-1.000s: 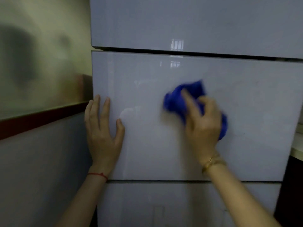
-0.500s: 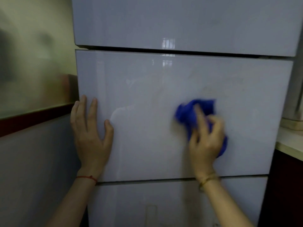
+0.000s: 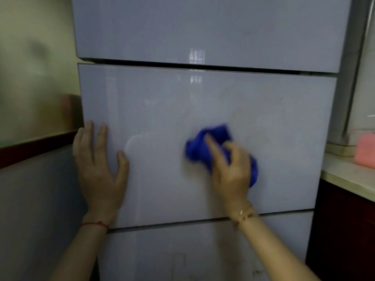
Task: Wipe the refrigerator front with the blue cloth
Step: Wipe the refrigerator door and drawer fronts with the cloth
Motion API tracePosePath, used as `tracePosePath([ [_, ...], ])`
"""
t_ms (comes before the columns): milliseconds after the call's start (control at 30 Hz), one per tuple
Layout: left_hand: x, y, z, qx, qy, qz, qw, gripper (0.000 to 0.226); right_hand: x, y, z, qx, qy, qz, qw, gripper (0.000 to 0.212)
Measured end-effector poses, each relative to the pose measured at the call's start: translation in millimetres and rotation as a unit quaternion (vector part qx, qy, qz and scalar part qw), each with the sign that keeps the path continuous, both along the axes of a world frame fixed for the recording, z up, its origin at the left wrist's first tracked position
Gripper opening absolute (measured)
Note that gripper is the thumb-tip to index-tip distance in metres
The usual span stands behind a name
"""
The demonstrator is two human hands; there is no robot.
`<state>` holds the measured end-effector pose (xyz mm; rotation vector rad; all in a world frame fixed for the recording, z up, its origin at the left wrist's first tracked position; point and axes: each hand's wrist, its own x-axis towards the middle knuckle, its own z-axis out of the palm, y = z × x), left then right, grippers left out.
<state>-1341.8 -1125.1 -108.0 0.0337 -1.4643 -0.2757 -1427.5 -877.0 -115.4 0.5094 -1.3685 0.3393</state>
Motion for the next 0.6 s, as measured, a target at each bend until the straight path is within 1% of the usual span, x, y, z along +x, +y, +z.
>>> tracePosePath([
  [33,0.3,-0.1,-0.2,-0.001,-0.001,0.0,1.0,0.051,2.1,1.5,-25.4,0.062,-0.001,-0.017,0.998,0.059],
  [67,0.5,-0.2,-0.3,-0.001,-0.001,-0.001,1.0,0.051,2.1,9.2,-43.2,0.093,-0.006,-0.024,0.995,0.061],
  [100,0.5,-0.3,-0.1,0.0,-0.001,-0.002,1.0,0.051,1.5,20.5,-48.7,0.091,-0.019,-0.02,0.995,0.062],
  [133,0.5,-0.6,-0.1,0.0,0.0,-0.004,1.0,0.051,-0.2,32.8,-42.1,0.058,-0.033,-0.007,0.998,0.061],
  [167,0.3,-0.8,0.0,0.0,0.0,-0.005,1.0,0.052,-3.1,42.7,-26.0,-0.004,-0.048,0.015,0.999,0.056],
  [233,-0.4,-0.4,0.0,0.001,0.001,-0.006,1.0,0.052,-9.7,53.6,27.7,-0.141,-0.056,0.075,0.986,0.041],
  [267,-0.5,-0.1,0.2,0.001,0.0,-0.006,1.0,0.052,-11.0,51.5,58.4,-0.189,-0.052,0.1,0.975,0.037],
  [300,-0.5,0.1,0.4,0.0,-0.001,-0.006,1.0,0.052,-10.3,43.0,81.6,-0.209,-0.049,0.102,0.971,0.036],
  [333,-0.3,0.2,0.4,0.0,0.0,-0.005,1.0,0.052,-8.4,28.5,92.3,-0.202,-0.041,0.088,0.975,0.037],
  [367,-0.2,0.2,0.5,0.0,0.001,-0.004,1.0,0.052,-3.8,10.9,90.5,-0.161,-0.025,0.064,0.985,0.039],
  [433,0.2,-0.4,0.7,0.0,0.0,-0.003,1.0,0.052,6.8,-21.5,52.7,-0.006,0.021,0.019,1.0,0.047],
  [500,0.7,-1.5,0.4,-0.001,-0.005,-0.002,1.0,0.052,12.8,-29.5,1.5,0.149,0.058,-0.003,0.987,0.049],
  [533,0.9,-2.0,0.3,-0.002,-0.006,-0.002,1.0,0.052,12.1,-22.2,-15.4,0.195,0.067,-0.007,0.979,0.048],
  [567,1.2,-2.1,0.6,-0.002,-0.006,-0.004,1.0,0.052,10.1,-10.6,-22.0,0.213,0.061,-0.007,0.975,0.048],
  [600,1.2,-1.7,1.0,-0.001,-0.006,-0.005,1.0,0.052,6.8,2.7,-18.6,0.201,0.048,-0.008,0.978,0.049],
])
